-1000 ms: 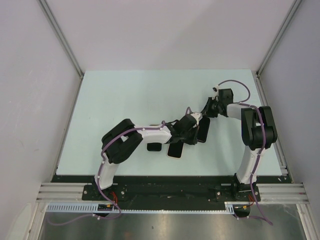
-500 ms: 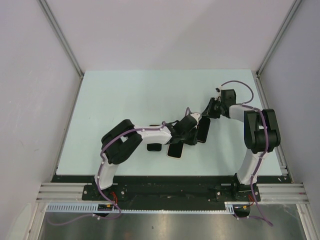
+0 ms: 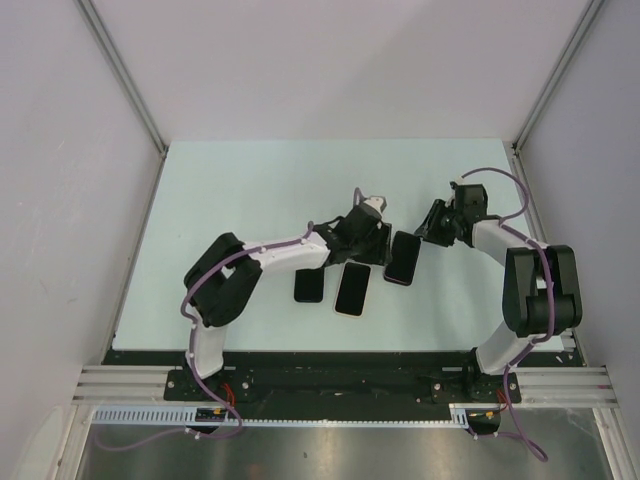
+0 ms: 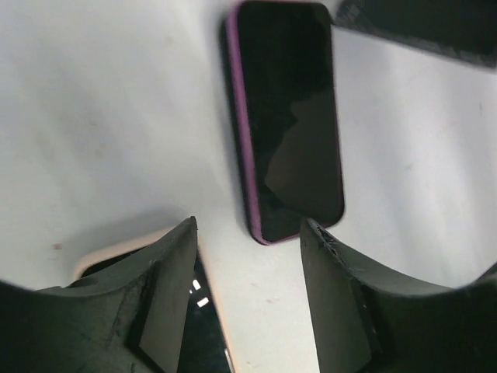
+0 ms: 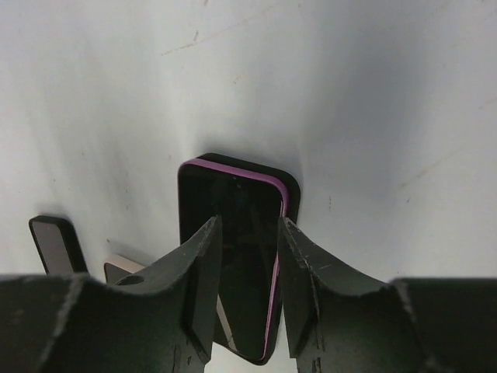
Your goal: Put the phone into the phone case
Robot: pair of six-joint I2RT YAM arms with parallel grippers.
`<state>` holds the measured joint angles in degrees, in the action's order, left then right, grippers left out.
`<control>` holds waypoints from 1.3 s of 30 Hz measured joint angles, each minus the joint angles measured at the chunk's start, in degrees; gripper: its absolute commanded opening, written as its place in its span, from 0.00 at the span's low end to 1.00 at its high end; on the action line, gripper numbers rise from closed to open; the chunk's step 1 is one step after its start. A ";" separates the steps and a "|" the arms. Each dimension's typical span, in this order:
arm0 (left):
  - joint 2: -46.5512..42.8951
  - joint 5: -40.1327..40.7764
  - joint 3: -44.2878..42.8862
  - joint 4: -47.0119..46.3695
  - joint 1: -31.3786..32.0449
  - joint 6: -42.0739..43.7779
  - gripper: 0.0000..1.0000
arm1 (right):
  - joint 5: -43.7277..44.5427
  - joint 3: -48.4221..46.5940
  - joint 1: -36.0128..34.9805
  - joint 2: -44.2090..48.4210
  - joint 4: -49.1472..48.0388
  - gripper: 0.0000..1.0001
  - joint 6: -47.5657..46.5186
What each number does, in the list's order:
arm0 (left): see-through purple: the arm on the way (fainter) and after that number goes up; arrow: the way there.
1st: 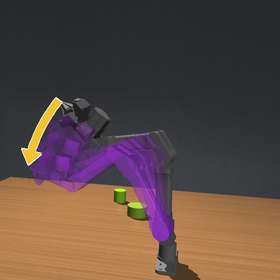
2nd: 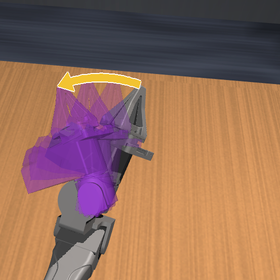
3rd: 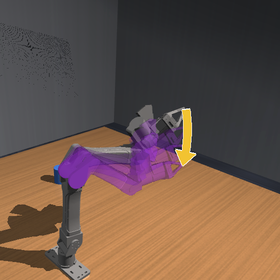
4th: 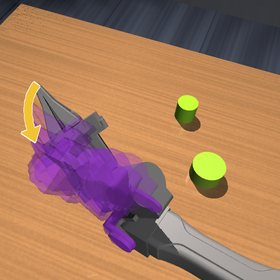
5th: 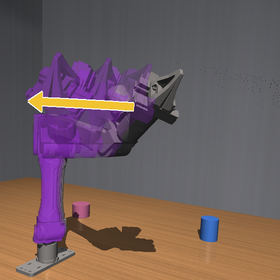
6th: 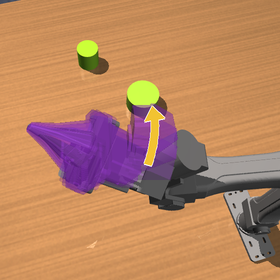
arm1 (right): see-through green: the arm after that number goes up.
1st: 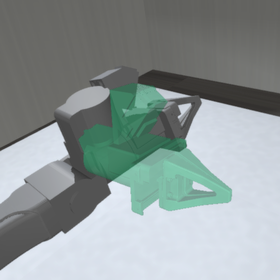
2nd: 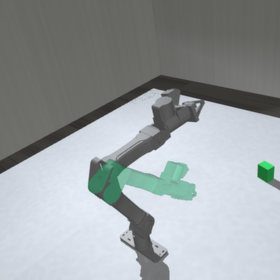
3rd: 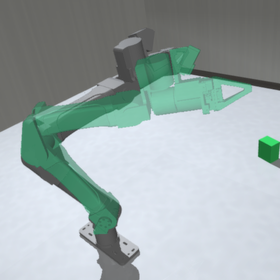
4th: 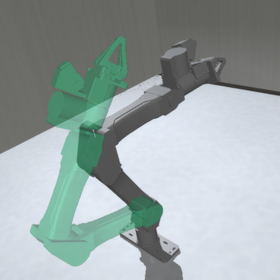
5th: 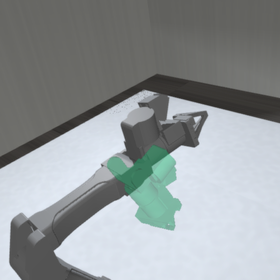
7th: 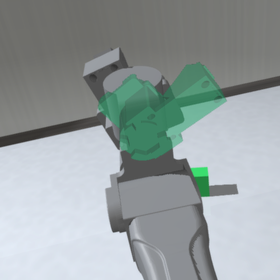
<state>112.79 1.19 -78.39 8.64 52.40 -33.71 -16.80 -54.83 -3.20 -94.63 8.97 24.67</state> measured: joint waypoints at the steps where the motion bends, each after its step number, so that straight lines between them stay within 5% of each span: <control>1: 0.00 -0.15 -0.20 0.26 -0.94 -0.04 0.62 | -0.04 0.28 0.09 0.00 0.22 0.39 0.15; 13: 5.81 -6.40 -5.33 1.14 -5.64 -0.31 0.62 | -2.80 2.01 2.16 -3.15 -2.43 0.32 0.66; 17: 8.81 -8.15 -6.51 1.22 -5.53 -0.31 0.62 | -5.70 2.60 2.38 -5.35 -4.26 0.16 1.42; 22: 10.25 -9.64 -8.35 1.33 -5.49 -0.42 0.59 | -7.04 3.17 3.23 -5.33 -5.99 0.12 1.68; 25: 10.80 -10.43 -9.09 0.98 -5.51 -0.83 0.56 | -7.48 3.48 3.30 -5.33 -6.95 0.18 1.66; 29: 11.56 -10.84 -9.20 0.83 -5.51 -1.29 0.55 | -8.57 4.00 3.32 -5.68 -8.46 0.39 1.88; 39: 12.81 -11.02 -10.23 0.31 -5.53 -2.21 0.45 | -10.82 6.49 4.11 -4.76 -10.12 0.54 3.56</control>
<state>125.60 -9.82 -88.62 8.95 46.87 -35.92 -27.62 -48.34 0.91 -99.39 -1.15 28.23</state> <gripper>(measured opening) 0.472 0.478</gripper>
